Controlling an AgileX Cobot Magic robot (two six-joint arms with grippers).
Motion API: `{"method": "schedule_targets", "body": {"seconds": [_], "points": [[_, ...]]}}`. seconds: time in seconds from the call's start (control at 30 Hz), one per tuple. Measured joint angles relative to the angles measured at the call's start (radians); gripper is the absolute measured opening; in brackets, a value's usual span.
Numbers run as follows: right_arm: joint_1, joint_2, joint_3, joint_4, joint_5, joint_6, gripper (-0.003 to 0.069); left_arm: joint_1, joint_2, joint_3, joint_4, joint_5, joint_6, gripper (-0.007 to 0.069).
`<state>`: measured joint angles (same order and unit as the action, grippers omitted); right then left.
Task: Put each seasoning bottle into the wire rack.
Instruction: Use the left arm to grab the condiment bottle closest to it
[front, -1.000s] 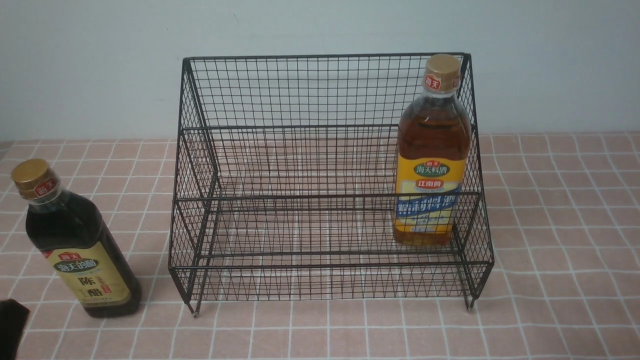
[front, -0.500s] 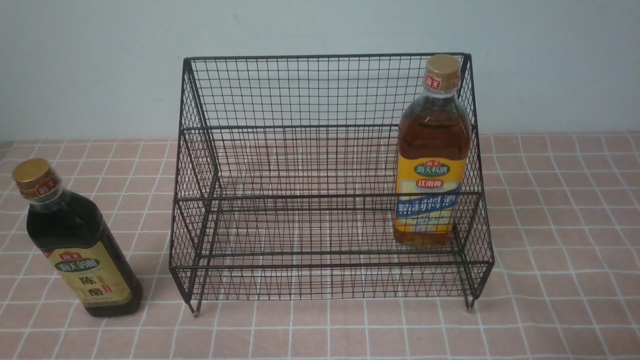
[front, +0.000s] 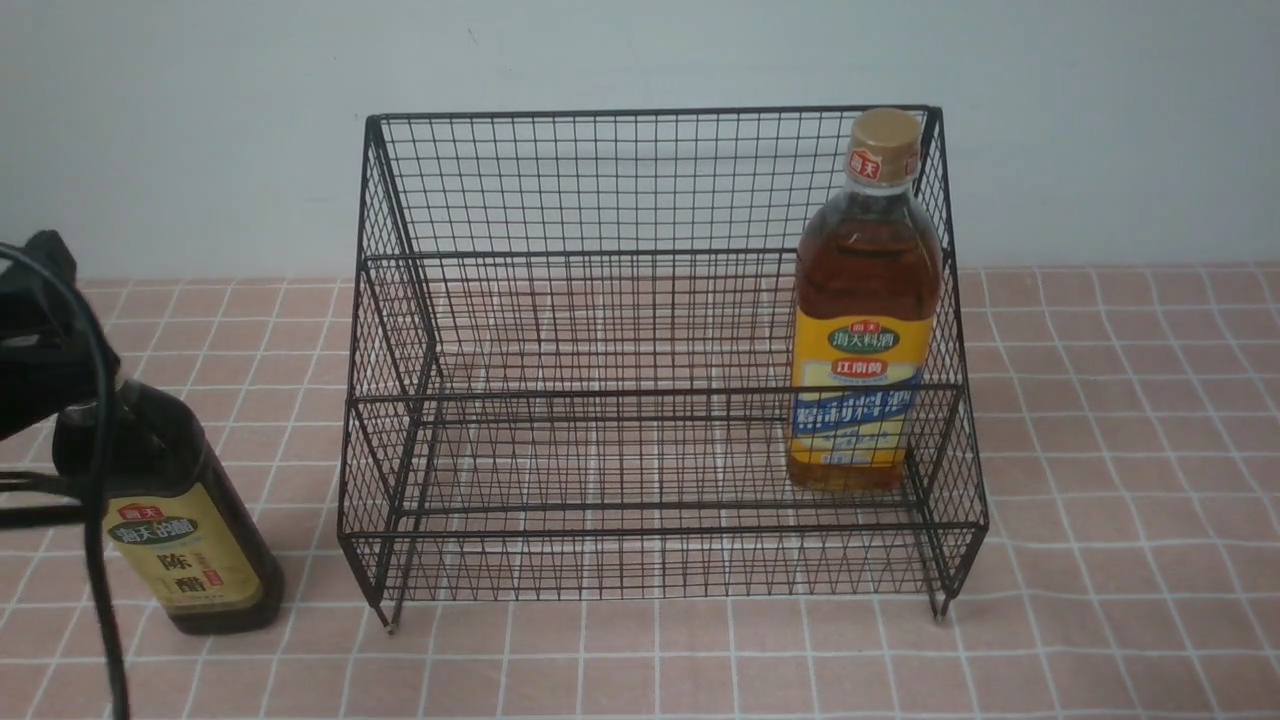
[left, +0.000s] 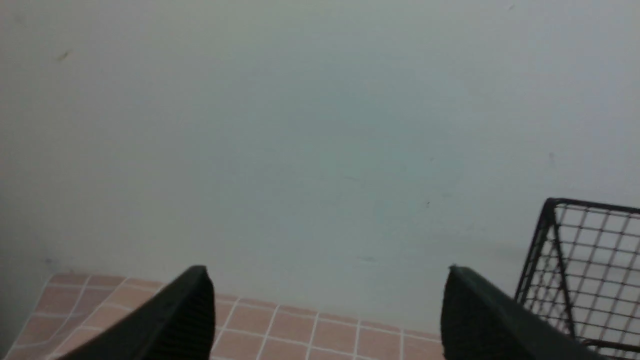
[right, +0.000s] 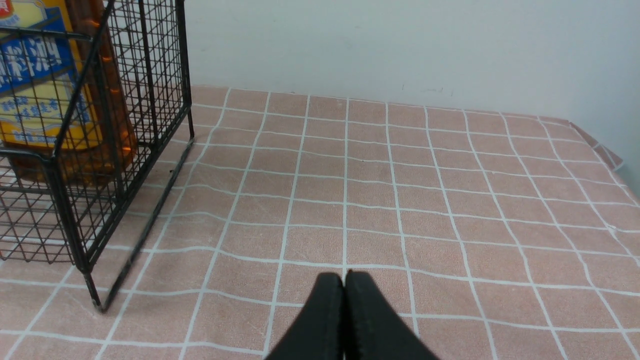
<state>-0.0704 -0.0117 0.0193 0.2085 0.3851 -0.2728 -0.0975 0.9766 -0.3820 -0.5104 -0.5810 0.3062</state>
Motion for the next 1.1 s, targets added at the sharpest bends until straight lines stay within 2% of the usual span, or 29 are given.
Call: {"method": "schedule_targets", "body": {"seconds": [0.07, 0.3, 0.47, 0.67, 0.7, 0.8, 0.9, 0.97, 1.03, 1.1], "points": [[0.0, 0.0, 0.0, 0.0, 0.0, 0.0, -0.0014, 0.0, 0.05, 0.0, -0.013, -0.022, 0.0, 0.058], [0.0, 0.0, 0.0, 0.0, 0.0, 0.0, -0.0014, 0.0, 0.198, -0.021, 0.019, -0.114, -0.016, 0.0584], [0.0, 0.0, 0.0, 0.0, 0.0, 0.0, -0.0014, -0.002, 0.254, -0.012, 0.017, -0.046, -0.016, 0.0555], [0.0, 0.0, 0.0, 0.0, 0.0, 0.0, -0.0014, -0.003, 0.254, -0.012, 0.02, -0.045, -0.016, 0.0438], [0.0, 0.0, 0.0, 0.0, 0.0, 0.0, -0.0014, -0.003, 0.253, -0.012, 0.022, -0.044, -0.016, 0.0367], [0.0, 0.0, 0.0, 0.0, 0.0, 0.0, -0.0014, -0.005, 0.242, -0.018, 0.03, -0.038, -0.021, 0.0324], [0.0, 0.0, 0.0, 0.0, 0.0, 0.0, -0.0014, -0.005, 0.224, -0.034, 0.06, 0.015, -0.021, 0.0316], [0.0, 0.0, 0.0, 0.0, 0.0, 0.0, -0.0014, -0.005, 0.186, -0.075, 0.109, 0.147, -0.019, 0.0307], [0.0, 0.0, 0.0, 0.0, 0.0, 0.0, -0.0014, -0.005, 0.171, -0.1, 0.124, 0.2, -0.019, 0.0307], [0.0, 0.0, 0.0, 0.0, 0.0, 0.0, -0.0014, -0.006, 0.134, -0.192, 0.149, 0.316, -0.027, 0.0307]]}}
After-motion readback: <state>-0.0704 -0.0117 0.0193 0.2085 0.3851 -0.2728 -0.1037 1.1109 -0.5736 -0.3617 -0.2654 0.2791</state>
